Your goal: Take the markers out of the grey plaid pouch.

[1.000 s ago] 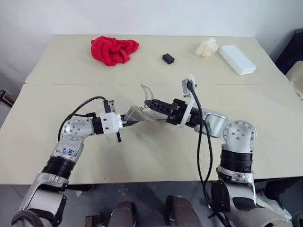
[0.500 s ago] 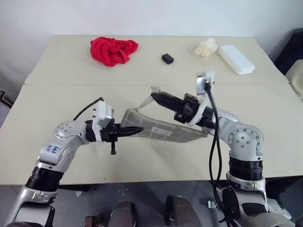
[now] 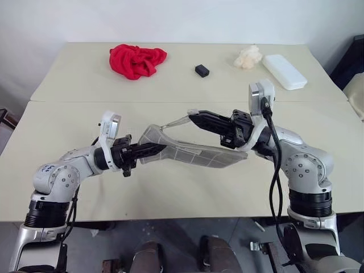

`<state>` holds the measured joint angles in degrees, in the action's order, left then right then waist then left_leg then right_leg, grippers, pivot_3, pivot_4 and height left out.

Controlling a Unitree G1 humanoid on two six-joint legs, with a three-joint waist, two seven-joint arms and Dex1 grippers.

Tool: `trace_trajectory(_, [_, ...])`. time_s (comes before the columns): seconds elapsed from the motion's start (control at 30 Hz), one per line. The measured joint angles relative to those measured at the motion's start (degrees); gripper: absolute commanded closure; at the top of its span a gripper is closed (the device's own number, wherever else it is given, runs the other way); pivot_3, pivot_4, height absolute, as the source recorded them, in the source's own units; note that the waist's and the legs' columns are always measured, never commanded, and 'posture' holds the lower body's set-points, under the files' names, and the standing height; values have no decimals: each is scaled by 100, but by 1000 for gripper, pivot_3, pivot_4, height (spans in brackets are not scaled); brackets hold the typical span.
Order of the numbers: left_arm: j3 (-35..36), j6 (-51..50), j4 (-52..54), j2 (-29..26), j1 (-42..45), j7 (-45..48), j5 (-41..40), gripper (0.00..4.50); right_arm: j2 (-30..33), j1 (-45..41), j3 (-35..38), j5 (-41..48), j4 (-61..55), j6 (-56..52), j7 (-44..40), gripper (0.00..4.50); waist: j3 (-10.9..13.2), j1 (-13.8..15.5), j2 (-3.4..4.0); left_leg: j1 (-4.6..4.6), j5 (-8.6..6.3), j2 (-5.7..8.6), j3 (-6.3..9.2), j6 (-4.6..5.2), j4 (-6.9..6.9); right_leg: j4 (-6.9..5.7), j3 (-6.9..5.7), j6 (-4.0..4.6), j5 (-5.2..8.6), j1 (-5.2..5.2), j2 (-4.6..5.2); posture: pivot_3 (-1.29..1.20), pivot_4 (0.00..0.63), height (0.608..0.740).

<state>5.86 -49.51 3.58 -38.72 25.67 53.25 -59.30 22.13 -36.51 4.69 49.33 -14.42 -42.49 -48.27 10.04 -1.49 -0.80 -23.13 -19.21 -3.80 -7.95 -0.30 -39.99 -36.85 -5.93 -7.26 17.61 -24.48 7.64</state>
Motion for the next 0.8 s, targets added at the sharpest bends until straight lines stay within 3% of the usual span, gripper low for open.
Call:
trace_trajectory(0.1, [-62, -362, 75, -292, -104, 171, -42, 4500, 172, -152, -326, -603, 131, 670, -319, 4492, 0, -12, 0, 1, 0, 0, -1, 0, 1, 1, 1, 0, 0, -1, -1, 0, 150, 740])
trace_trajectory(0.17, [-62, -465, -108, -590, -489, 244, 224, 4500, 348, -315, -14, -917, 316, 1359, -397, 4492, 1, -19, 17, 12, 0, 2, -16, -1, 10, 1, 12, 0, 0, -3, 0, 0, 150, 740])
trace_trajectory(0.23, [-72, -516, -346, -447, -617, 164, 403, 4500, 381, -454, 125, -948, 333, 1496, -451, 4492, 2, 4, 15, 10, 2, -2, -10, -4, 9, 1, 6, 1, 1, -3, -4, 0, 150, 740])
trace_trajectory(0.43, [-10, -652, -442, -172, -235, -25, 527, 4500, -22, -422, -502, -601, -173, 1174, -541, 4492, -2, 13, 10, 8, 2, 1, -8, -4, -2, -7, 8, 2, 0, 0, 0, 0, 150, 740])
trace_trajectory(0.5, [-27, -37, -450, -137, -290, 42, 981, 4500, 87, -309, -502, -598, -232, 1080, -545, 4492, -2, 13, 10, 8, 2, 1, -8, -4, 0, -5, 6, 2, 0, 0, 0, 0, 150, 740])
trace_trajectory(0.6, [-285, 2282, -529, 50, -389, 59, 2486, 4500, 347, -219, -499, -571, -222, 566, -285, 4492, -1, 15, 10, 7, 2, 1, -11, -4, -2, -3, 5, 5, -2, 0, -1, 0, 150, 740])
trace_trajectory(0.7, [-536, 4416, -862, 248, -322, 75, 3691, 4500, 475, -221, -441, -268, -192, -200, 38, 3902, -2, 15, 10, 8, 2, 1, -13, -4, -1, -3, 5, 6, -2, -1, -1, 0, 150, 740])
trace_trajectory(0.8, [-722, 5899, -1368, 390, -19, -96, 4578, 4500, 506, -348, -436, 50, -136, -905, 300, 2949, -2, 22, 10, 7, 2, 1, -14, -3, -2, -3, 5, 6, -3, -1, 0, 0, 150, 740])
